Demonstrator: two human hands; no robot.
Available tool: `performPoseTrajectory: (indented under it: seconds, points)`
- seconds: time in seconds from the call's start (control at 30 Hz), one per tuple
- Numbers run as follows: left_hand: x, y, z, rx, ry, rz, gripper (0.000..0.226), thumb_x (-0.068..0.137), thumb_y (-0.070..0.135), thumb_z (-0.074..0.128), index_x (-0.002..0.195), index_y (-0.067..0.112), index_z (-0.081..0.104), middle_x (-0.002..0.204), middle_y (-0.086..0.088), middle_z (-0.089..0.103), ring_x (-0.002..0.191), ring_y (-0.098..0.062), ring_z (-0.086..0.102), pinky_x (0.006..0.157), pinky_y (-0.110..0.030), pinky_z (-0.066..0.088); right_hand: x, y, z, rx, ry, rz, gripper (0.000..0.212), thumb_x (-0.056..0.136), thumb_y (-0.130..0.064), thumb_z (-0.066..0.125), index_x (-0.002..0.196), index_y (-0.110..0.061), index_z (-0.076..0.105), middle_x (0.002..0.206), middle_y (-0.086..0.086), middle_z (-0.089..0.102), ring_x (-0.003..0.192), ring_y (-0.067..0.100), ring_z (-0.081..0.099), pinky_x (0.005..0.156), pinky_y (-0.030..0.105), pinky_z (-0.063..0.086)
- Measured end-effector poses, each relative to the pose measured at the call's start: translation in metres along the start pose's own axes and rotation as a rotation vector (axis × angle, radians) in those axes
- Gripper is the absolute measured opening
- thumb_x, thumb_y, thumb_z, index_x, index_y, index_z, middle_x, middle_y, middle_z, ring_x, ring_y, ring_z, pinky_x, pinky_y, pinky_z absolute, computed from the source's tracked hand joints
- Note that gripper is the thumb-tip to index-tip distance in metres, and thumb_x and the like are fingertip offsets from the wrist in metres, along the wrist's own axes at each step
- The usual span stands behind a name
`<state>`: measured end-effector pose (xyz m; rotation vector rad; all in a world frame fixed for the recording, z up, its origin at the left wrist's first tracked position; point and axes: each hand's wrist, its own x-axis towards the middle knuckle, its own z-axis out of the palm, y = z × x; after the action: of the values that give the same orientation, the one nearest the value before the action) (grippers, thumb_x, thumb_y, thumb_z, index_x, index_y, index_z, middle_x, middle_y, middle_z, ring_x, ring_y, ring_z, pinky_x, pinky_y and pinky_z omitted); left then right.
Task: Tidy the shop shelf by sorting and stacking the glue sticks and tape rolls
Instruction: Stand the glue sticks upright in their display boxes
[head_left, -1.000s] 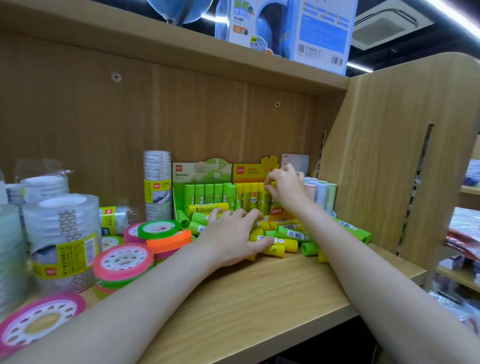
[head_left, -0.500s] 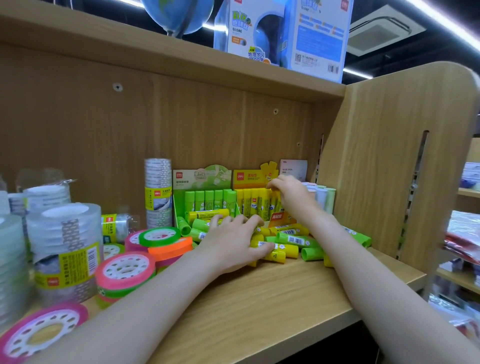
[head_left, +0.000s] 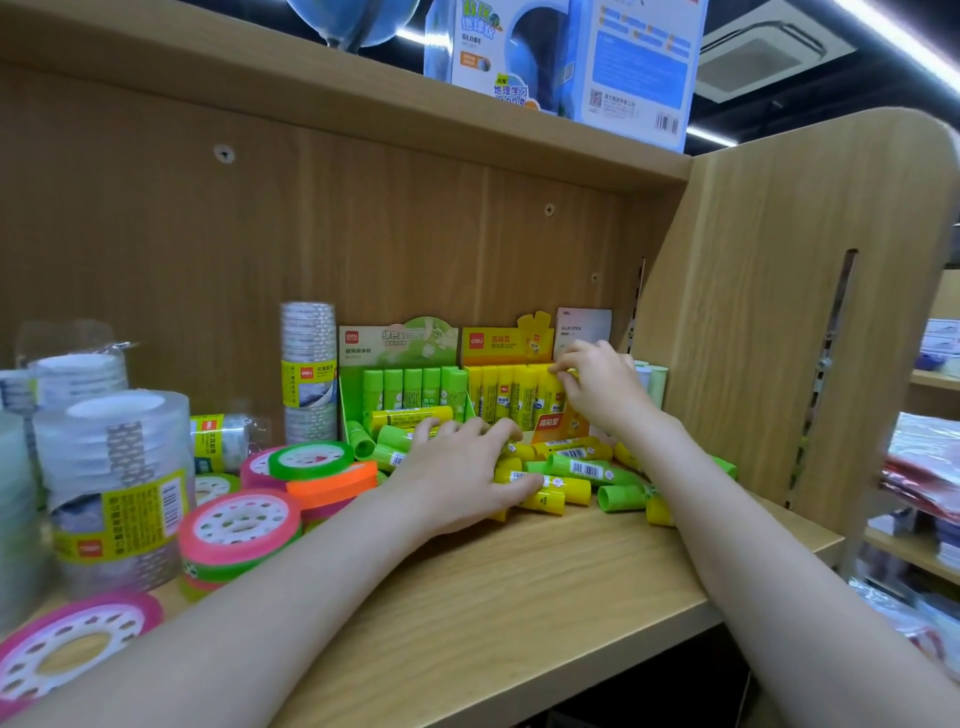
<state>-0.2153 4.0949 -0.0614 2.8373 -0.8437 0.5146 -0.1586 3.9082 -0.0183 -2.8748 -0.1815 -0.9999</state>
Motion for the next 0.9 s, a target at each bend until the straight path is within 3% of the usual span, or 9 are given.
performPoseTrajectory:
  seconds: [0.17,0.27,0.37,0.43,0.5,0.6,0.7,0.77,0.9]
  points:
    - [-0.001,0.0,0.001,0.002,-0.001,0.003,0.054,0.088,0.064,0.034,0.132,0.032,0.034,0.13,0.001,0.049,0.125,-0.022,0.041,0.111,-0.043,0.014,-0.004,-0.002,0.007,-0.028,0.035,-0.015,0.036,0.096,-0.013,0.037,0.124,-0.016,0.059,0.12,0.004,0.056,0.113,0.025,0.044,0.096,0.039,0.03]
    - [0.0,0.0,0.001,0.009,-0.001,0.005,0.054,0.088,0.064,0.034,0.131,0.032,0.034,0.13,0.0,0.049,0.124,-0.023,0.042,0.111,-0.043,0.015,-0.006,0.002,0.004,0.22,0.16,0.018,0.037,0.095,-0.007,0.038,0.126,-0.012,0.057,0.114,0.011,0.06,0.115,0.025,0.045,0.096,0.039,0.037]
    - [0.001,-0.001,0.002,-0.001,-0.006,0.006,0.054,0.088,0.064,0.034,0.131,0.032,0.035,0.13,0.0,0.049,0.124,-0.023,0.042,0.111,-0.043,0.015,-0.01,0.007,-0.017,0.431,0.356,0.064,0.034,0.092,0.002,0.039,0.113,-0.008,0.064,0.103,0.008,0.065,0.106,0.024,0.051,0.084,0.022,0.034]
    - [0.001,-0.002,0.001,-0.001,-0.01,0.003,0.055,0.088,0.064,0.034,0.132,0.032,0.034,0.131,0.0,0.049,0.124,-0.023,0.041,0.111,-0.044,0.015,-0.026,0.009,-0.031,0.453,0.416,0.033,0.028,0.093,-0.001,0.043,0.103,-0.008,0.068,0.09,0.001,0.064,0.096,0.022,0.053,0.074,0.018,0.032]
    - [0.002,-0.003,0.0,-0.004,-0.019,-0.004,0.055,0.088,0.064,0.034,0.132,0.031,0.034,0.131,-0.001,0.048,0.125,-0.023,0.041,0.111,-0.043,0.016,-0.057,0.019,-0.044,0.418,0.334,-0.062,0.019,0.091,-0.013,0.051,0.097,-0.011,0.069,0.085,-0.006,0.062,0.09,0.019,0.053,0.072,0.018,0.033]
    - [0.002,-0.002,-0.002,-0.001,-0.029,-0.009,0.055,0.088,0.064,0.034,0.132,0.03,0.034,0.132,-0.001,0.048,0.126,-0.023,0.041,0.11,-0.043,0.017,-0.109,0.044,-0.062,0.406,-0.003,-0.107,0.017,0.08,-0.034,0.061,0.088,-0.021,0.067,0.09,-0.003,0.06,0.086,0.016,0.053,0.075,0.021,0.04]
    - [0.001,-0.001,-0.003,-0.004,-0.047,-0.016,0.056,0.088,0.063,0.034,0.133,0.03,0.034,0.133,-0.003,0.047,0.127,-0.025,0.04,0.109,-0.044,0.018,-0.131,0.063,-0.073,0.248,-0.369,-0.039,0.02,0.078,-0.031,0.074,0.092,-0.019,0.066,0.087,-0.008,0.058,0.084,0.012,0.057,0.076,0.02,0.044]
    - [0.0,0.0,-0.002,-0.003,-0.048,-0.017,0.058,0.088,0.063,0.035,0.134,0.029,0.033,0.135,-0.002,0.046,0.127,-0.025,0.04,0.109,-0.044,0.019,-0.134,0.063,-0.073,0.196,-0.446,-0.026,0.021,0.08,-0.03,0.071,0.098,-0.02,0.066,0.09,-0.011,0.06,0.087,0.011,0.057,0.079,0.022,0.045]
    - [-0.001,0.001,0.0,-0.007,0.035,0.068,0.07,0.084,0.069,0.032,0.139,0.027,0.029,0.145,0.002,0.033,0.133,-0.022,0.033,0.11,-0.041,0.018,-0.129,0.049,-0.062,0.293,-0.398,-0.035,0.023,0.083,-0.031,0.067,0.104,-0.021,0.067,0.098,-0.011,0.061,0.09,0.006,0.054,0.078,0.017,0.042]
